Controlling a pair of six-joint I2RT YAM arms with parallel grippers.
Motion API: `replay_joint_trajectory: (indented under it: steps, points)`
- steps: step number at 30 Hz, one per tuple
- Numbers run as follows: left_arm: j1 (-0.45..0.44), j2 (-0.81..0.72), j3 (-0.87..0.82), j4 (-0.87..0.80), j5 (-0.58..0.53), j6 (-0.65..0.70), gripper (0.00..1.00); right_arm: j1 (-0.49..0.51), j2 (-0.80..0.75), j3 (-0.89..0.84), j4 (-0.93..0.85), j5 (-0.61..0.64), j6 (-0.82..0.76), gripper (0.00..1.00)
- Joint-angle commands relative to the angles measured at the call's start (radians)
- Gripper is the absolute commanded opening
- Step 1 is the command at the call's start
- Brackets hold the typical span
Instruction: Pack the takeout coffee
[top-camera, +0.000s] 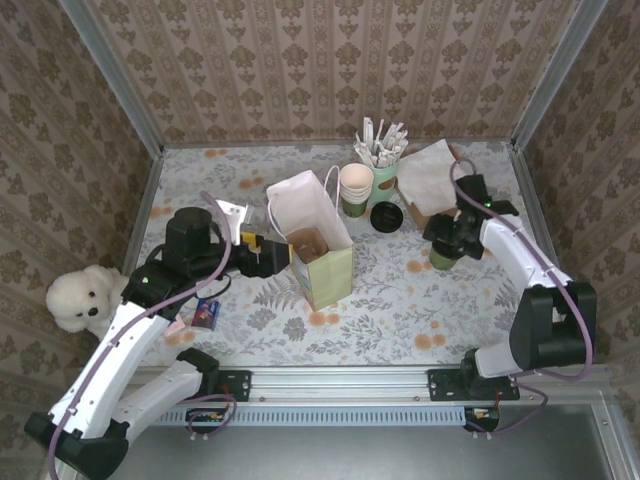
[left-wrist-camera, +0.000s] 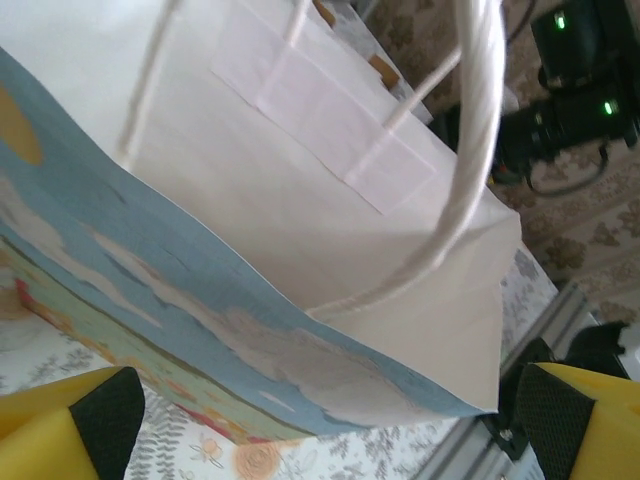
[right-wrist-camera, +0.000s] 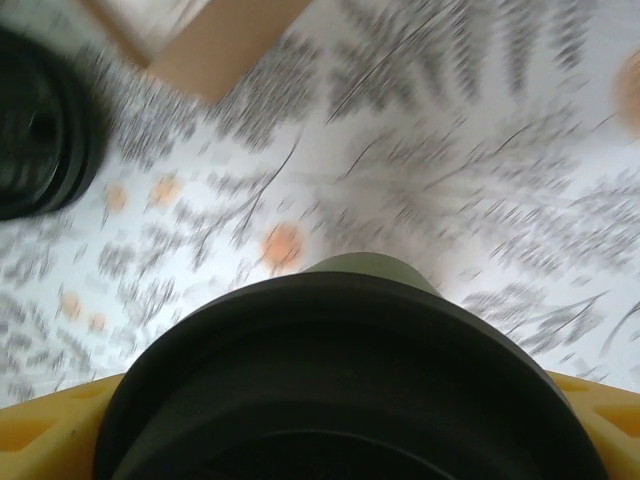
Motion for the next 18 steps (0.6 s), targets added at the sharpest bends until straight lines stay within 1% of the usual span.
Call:
replay_joint_trajectory:
  steps: [1, 5, 8, 13, 15, 18]
  points:
    - [0.012, -0.016, 0.021, 0.016, -0.121, 0.010, 1.00, 0.102, -0.063, -0.042, -0.020, 0.044, 0.104, 0.89]
    - [0.013, -0.051, -0.019, 0.090, -0.149, -0.039, 1.00, 0.229, -0.064, -0.040, -0.079, 0.090, 0.148, 0.89]
    - [0.013, -0.066, -0.038, 0.099, -0.174, -0.055, 1.00, 0.308, -0.059, -0.032, -0.102, 0.104, 0.153, 0.89]
    - [0.015, -0.068, -0.044, 0.104, -0.191, -0.060, 1.00, 0.387, -0.036, -0.031, -0.093, 0.063, 0.078, 0.89]
    - [0.015, -0.065, -0.044, 0.107, -0.192, -0.058, 1.00, 0.422, 0.010, -0.028, -0.080, 0.051, 0.053, 0.89]
    - [0.015, -0.063, -0.046, 0.107, -0.192, -0.062, 1.00, 0.469, 0.030, -0.031, -0.040, 0.053, 0.043, 0.90]
